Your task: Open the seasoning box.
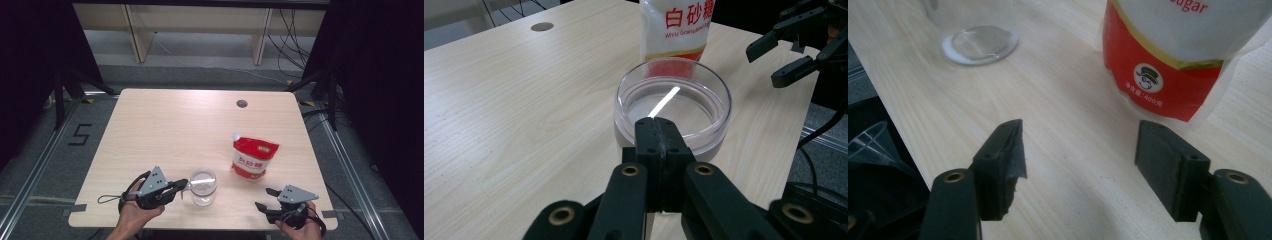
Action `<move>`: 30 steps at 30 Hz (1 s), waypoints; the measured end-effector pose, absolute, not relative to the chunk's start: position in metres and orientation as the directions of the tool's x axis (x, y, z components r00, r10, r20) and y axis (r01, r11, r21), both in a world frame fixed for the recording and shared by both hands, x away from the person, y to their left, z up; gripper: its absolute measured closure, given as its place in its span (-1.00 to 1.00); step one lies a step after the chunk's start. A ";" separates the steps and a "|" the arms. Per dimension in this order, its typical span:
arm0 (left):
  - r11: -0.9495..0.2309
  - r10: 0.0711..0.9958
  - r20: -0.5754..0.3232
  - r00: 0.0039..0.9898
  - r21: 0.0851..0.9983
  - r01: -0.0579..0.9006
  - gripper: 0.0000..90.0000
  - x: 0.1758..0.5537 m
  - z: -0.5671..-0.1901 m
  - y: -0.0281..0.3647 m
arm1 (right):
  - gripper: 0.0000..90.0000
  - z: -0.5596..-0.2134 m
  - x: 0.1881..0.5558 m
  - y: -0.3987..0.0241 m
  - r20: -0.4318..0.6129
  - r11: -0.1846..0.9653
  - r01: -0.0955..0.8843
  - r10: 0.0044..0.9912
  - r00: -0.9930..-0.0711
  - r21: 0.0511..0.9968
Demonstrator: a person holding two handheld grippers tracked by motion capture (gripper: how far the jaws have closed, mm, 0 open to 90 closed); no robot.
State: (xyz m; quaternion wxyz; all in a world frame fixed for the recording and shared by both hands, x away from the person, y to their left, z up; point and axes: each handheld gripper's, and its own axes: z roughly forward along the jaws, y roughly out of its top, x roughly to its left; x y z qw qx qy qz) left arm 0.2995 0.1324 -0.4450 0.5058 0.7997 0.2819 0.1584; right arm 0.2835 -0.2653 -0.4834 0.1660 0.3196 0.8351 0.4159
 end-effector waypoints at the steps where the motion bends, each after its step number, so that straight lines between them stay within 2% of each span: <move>1: -0.334 0.603 -0.020 0.798 0.902 0.275 0.98 0.300 -0.446 0.132 | 0.00 -0.482 0.284 -0.265 -0.024 0.447 0.375 0.668 -0.744 0.812; 3: -0.325 0.607 -0.029 0.794 0.903 0.282 0.98 0.300 -0.446 0.132 | 0.03 -0.478 0.280 -0.263 -0.006 0.420 0.387 0.683 -0.730 0.821; 5: -0.323 0.608 -0.031 0.793 0.903 0.283 0.98 0.300 -0.446 0.132 | 0.08 -0.475 0.281 -0.261 -0.025 0.417 0.354 0.676 -0.737 0.837; 9: -0.322 0.611 -0.026 0.792 0.905 0.278 0.98 0.300 -0.447 0.132 | 0.29 -0.473 0.280 -0.252 -0.001 0.400 0.344 0.654 -0.757 0.849; 10: -0.309 0.615 -0.043 0.787 0.906 0.291 0.98 0.299 -0.447 0.132 | 0.29 -0.473 0.280 -0.252 -0.001 0.400 0.344 0.654 -0.757 0.849; 13: -0.326 0.608 -0.022 0.793 0.905 0.275 0.98 0.300 -0.447 0.135 | 0.44 -0.471 0.279 -0.242 -0.028 0.414 0.305 0.630 -0.776 0.858; 17: -0.327 0.606 -0.014 0.796 0.907 0.265 0.98 0.300 -0.448 0.136 | 0.50 -0.470 0.279 -0.232 -0.061 0.446 0.277 0.608 -0.791 0.851; 30: -0.323 0.606 -0.001 0.795 0.913 0.248 0.98 0.298 -0.450 0.135 | 0.68 -0.467 0.288 -0.217 -0.054 0.428 0.255 0.588 -0.807 0.867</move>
